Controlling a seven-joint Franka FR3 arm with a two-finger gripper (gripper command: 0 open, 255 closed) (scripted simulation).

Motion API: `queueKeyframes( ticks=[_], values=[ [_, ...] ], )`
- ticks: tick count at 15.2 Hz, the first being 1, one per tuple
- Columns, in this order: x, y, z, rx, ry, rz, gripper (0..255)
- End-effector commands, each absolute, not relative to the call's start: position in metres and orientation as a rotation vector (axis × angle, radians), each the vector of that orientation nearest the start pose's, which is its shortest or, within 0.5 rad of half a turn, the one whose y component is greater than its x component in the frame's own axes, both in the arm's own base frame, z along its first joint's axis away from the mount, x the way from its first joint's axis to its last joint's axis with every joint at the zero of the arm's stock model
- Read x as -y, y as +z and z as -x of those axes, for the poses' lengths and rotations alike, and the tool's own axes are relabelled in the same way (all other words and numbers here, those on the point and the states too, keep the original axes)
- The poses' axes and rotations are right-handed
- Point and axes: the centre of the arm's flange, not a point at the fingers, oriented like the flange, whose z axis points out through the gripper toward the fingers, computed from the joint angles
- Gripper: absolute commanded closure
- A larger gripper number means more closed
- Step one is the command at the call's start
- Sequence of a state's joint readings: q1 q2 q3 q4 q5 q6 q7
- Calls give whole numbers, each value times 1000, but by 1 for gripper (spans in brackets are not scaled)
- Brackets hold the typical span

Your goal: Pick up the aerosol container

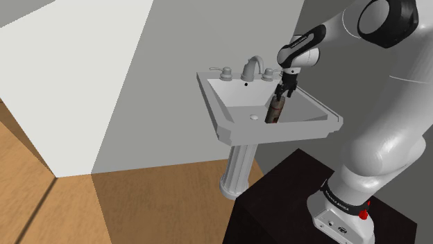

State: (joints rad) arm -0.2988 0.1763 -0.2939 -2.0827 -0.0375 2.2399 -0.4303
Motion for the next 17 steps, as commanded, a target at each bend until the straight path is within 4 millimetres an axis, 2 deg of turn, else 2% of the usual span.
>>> queueKeyframes(
  ticks=[1,4,6,7,16,17],
  values=[
    [319,335,-475,-217,79,3198,0],
    [319,320,-475,-217,79,3198,0],
    [319,317,-475,-217,79,3198,0],
    [319,317,-474,-217,79,3198,255],
    [319,317,-475,-217,79,3198,255],
    [319,322,-475,-217,79,3198,255]
  ],
)
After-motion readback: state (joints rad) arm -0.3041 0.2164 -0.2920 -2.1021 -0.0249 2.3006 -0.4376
